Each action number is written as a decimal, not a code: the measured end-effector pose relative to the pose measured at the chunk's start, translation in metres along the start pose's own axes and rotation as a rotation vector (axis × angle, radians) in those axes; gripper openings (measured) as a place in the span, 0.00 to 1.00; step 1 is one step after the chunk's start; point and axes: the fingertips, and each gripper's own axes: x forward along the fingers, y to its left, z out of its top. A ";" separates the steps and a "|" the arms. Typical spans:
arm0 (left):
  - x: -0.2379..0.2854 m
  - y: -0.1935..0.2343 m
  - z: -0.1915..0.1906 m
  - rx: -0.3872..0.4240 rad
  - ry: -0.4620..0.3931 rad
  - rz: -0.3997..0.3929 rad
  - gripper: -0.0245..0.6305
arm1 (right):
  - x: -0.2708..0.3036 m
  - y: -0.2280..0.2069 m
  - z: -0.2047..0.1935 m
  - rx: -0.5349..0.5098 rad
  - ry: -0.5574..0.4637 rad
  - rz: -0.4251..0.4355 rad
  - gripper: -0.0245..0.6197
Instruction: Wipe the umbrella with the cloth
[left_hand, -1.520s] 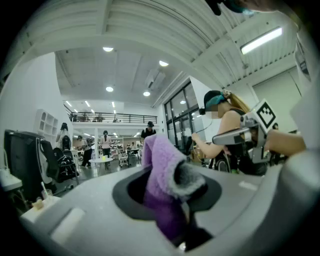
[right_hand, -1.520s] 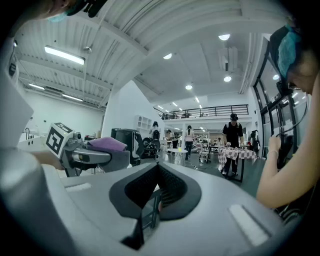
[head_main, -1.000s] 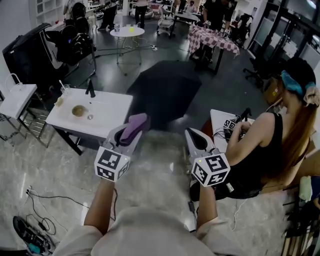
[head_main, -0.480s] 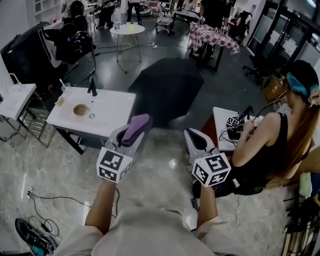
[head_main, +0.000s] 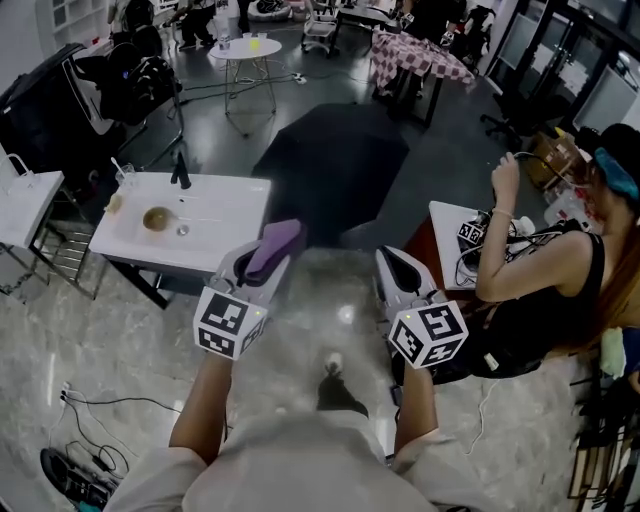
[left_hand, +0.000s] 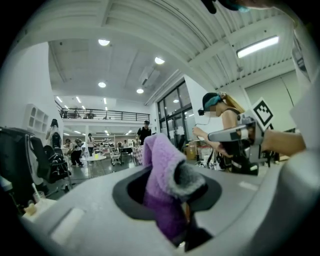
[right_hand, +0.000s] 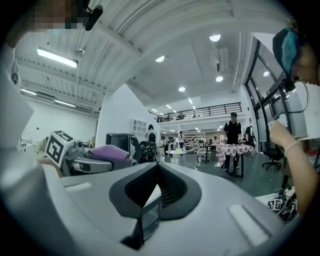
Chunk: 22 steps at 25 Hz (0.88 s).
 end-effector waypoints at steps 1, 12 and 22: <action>0.007 0.005 -0.002 -0.004 0.004 0.001 0.22 | 0.007 -0.005 -0.001 -0.001 0.007 -0.004 0.04; 0.157 0.076 -0.008 -0.010 0.010 0.036 0.23 | 0.133 -0.131 -0.013 0.021 0.014 0.044 0.04; 0.309 0.139 0.010 -0.024 0.028 0.096 0.23 | 0.237 -0.266 0.004 -0.023 0.015 0.089 0.04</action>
